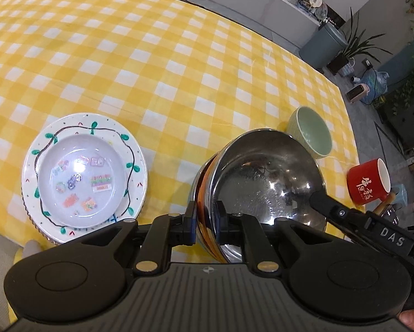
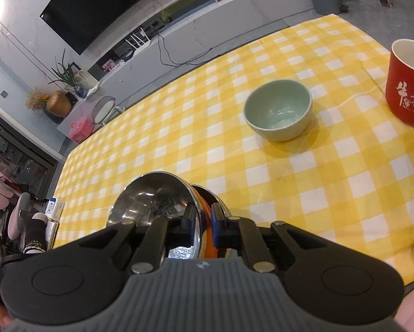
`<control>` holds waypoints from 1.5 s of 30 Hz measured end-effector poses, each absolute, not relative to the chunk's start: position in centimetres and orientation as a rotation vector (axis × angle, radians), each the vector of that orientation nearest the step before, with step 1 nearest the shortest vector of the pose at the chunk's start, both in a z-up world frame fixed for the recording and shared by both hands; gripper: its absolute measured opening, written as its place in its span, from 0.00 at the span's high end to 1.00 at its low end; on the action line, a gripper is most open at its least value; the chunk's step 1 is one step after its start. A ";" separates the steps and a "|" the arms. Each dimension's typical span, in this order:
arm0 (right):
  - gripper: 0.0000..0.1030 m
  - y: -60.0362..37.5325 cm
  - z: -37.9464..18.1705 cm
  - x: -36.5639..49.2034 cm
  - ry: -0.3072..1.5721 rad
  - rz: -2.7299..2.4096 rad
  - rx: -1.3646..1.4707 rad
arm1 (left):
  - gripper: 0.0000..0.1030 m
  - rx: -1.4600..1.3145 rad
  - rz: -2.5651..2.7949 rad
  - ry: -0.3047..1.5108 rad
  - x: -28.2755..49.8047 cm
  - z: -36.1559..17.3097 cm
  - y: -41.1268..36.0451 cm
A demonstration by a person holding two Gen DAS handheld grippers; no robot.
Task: Organize plates and bowls
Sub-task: 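Lift and carry the orange bowl with both grippers over the blue bowl, then lower the orange bowl into the blue bowl and open both grippers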
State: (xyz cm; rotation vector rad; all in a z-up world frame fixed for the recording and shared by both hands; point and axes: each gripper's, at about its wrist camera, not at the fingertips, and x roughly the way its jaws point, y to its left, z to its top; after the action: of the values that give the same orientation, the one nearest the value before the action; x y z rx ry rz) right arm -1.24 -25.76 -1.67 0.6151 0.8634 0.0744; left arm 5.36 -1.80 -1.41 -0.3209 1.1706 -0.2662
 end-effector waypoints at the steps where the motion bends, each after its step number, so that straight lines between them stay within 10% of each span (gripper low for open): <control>1: 0.91 -25.7 -1.8 -1.2 0.866 0.070 0.612 | 0.87 -0.320 -0.268 1.168 5.5 -1.4 -1.8; 27: 0.92 -26.7 -3.2 -0.8 0.932 0.047 0.690 | 0.81 -0.292 -0.255 1.047 5.4 0.2 -1.3; 33: 0.66 -27.1 -1.6 -1.5 0.855 0.048 0.682 | 0.74 -0.292 -0.266 1.016 5.8 1.0 -1.5; 45: 0.54 -27.5 -0.3 0.9 0.781 -0.117 0.482 | 0.64 -0.154 -0.382 0.961 7.7 2.9 -6.9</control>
State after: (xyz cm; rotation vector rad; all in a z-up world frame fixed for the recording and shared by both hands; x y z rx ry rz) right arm 0.87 -27.47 -0.28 0.4819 0.7807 -0.1169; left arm 7.66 -6.89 2.90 -0.1542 0.9610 -0.3820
